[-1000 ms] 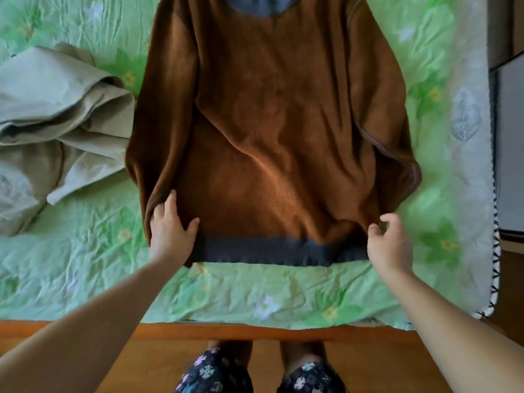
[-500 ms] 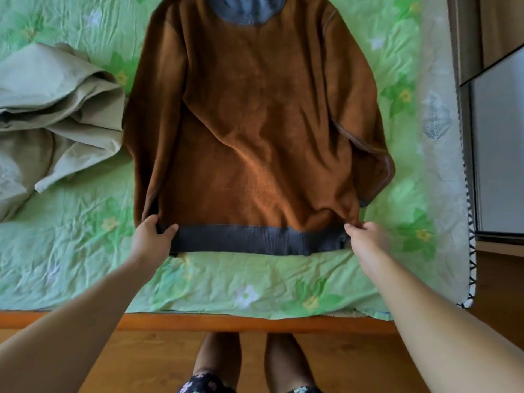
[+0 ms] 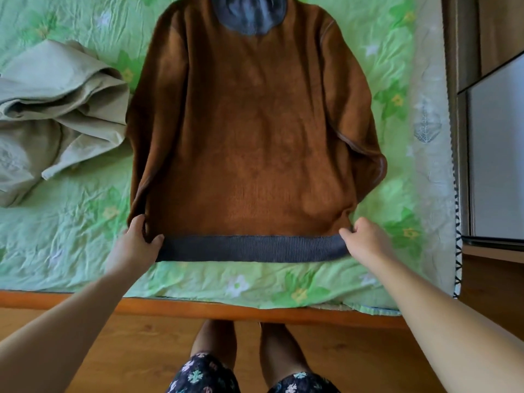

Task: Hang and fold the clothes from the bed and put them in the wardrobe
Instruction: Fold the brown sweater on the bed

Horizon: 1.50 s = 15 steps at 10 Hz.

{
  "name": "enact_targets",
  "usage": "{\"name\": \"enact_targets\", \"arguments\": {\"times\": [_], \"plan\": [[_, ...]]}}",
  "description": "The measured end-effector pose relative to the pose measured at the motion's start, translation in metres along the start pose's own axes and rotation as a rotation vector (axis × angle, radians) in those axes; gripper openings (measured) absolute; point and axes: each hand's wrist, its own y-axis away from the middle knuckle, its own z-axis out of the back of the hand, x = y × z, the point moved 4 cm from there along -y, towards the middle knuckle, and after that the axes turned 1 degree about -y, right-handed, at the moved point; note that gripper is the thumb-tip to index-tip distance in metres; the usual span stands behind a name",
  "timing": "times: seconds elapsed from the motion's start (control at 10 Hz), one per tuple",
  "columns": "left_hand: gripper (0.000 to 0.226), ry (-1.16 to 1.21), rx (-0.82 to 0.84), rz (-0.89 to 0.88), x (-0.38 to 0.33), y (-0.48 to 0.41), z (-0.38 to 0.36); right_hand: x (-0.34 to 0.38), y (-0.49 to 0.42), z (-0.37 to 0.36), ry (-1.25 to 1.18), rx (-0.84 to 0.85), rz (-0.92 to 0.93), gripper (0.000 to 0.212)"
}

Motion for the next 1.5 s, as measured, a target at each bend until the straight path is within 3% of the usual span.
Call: {"name": "enact_targets", "arguments": {"times": [0.1,0.2,0.3,0.4,0.5,0.6,0.7,0.8,0.9,1.0,1.1,1.2,1.3,1.4,1.5], "plan": [[0.058,0.081,-0.037,0.103,0.002,-0.006,0.012,0.017,-0.001,-0.007,-0.34,0.02,-0.09,0.023],[0.041,0.209,-0.087,0.036,-0.005,-0.02,0.026,0.009,0.004,-0.011,-0.195,-0.002,-0.179,0.038],[0.019,0.289,-0.284,-0.012,-0.014,-0.022,0.054,0.012,0.014,0.001,0.123,-0.323,-0.016,0.045],[0.025,0.378,-0.345,-0.135,-0.032,-0.006,0.07,0.069,0.033,-0.002,-0.044,-0.401,0.341,0.035],[0.038,0.321,-0.316,-0.408,-0.069,0.026,0.068,0.158,0.054,-0.027,-0.438,0.025,0.343,0.014],[0.036,0.139,-0.296,-0.71,-0.1,0.052,0.055,0.244,0.081,-0.059,-0.746,0.556,0.181,0.031],[0.022,0.2,-0.14,-0.806,-0.098,0.043,0.049,0.283,0.093,-0.082,-0.789,0.727,0.1,0.035],[0.023,0.462,-0.074,-0.559,-0.074,0.014,0.056,0.286,0.084,-0.094,-0.914,0.669,-0.04,0.028],[0.042,0.285,0.047,-0.465,-0.062,-0.012,0.047,0.264,0.071,-0.096,-1.161,0.621,-0.309,0.016],[0.054,-0.254,0.161,-0.713,-0.063,-0.017,0.028,0.242,0.063,-0.093,-1.125,0.976,-0.379,0.045],[0.052,-0.525,0.227,-0.852,-0.058,-0.013,0.014,0.209,0.039,-0.085,-0.696,0.694,0.05,0.077],[0.043,-0.604,0.233,-0.781,-0.042,-0.012,0.013,0.213,0.033,-0.067,-0.241,0.152,0.077,0.051],[0.034,-0.439,0.17,-0.591,-0.024,-0.018,0.021,0.235,0.055,-0.072,-0.14,0.076,0.248,0.074],[0.023,-0.065,0.157,-0.499,-0.037,-0.028,0.026,0.257,0.07,-0.079,0.182,-0.05,0.483,0.057],[0.022,0.564,0.262,-0.23,-0.069,-0.043,0.024,0.262,0.07,-0.082,-0.102,0.088,0.299,0.026]]}}
